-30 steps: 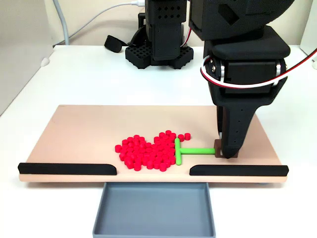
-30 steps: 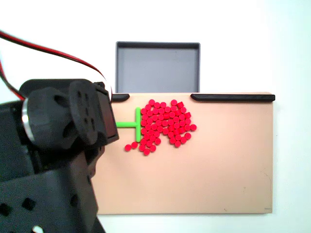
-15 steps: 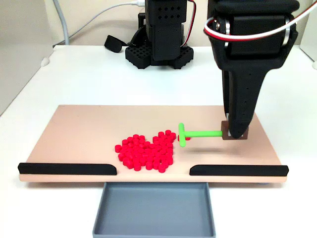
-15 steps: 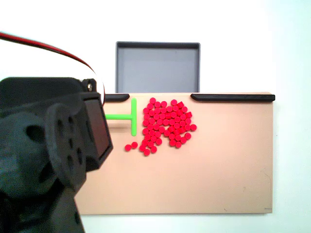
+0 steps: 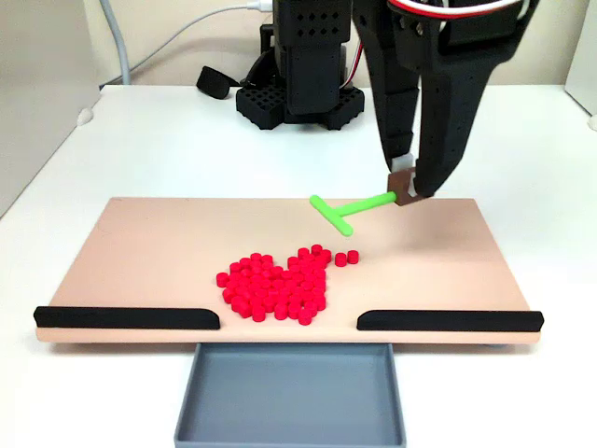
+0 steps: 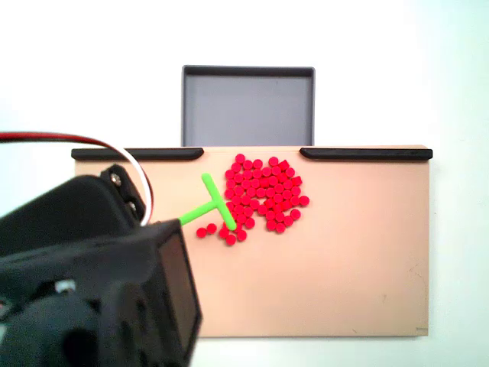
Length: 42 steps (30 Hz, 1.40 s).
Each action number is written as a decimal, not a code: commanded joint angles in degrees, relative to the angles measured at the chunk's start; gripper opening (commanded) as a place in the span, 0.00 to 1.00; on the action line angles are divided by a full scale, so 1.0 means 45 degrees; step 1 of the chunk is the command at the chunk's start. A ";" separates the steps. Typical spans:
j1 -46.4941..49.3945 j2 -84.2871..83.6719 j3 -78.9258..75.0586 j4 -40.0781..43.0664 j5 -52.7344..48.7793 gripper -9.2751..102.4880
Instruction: Gather the left side granules
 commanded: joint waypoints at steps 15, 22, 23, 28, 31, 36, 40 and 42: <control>0.3945 0.4004 0.3750 -0.0332 -1.5391 0.08; 0.3926 0.4297 0.3828 -0.0332 -1.5996 0.08; 0.3809 0.4297 0.3770 -0.0332 -1.5820 0.08; 0.3203 0.4141 0.3652 -0.0332 -1.5215 0.08; 0.2832 0.4043 0.3652 -0.0332 -1.4902 0.08; 0.2598 0.3984 0.3633 -0.0332 -1.4980 0.08; 0.2539 0.3984 0.3633 -0.0313 -1.5000 0.08; 0.2441 0.3965 0.3691 -0.0313 -1.5059 0.08</control>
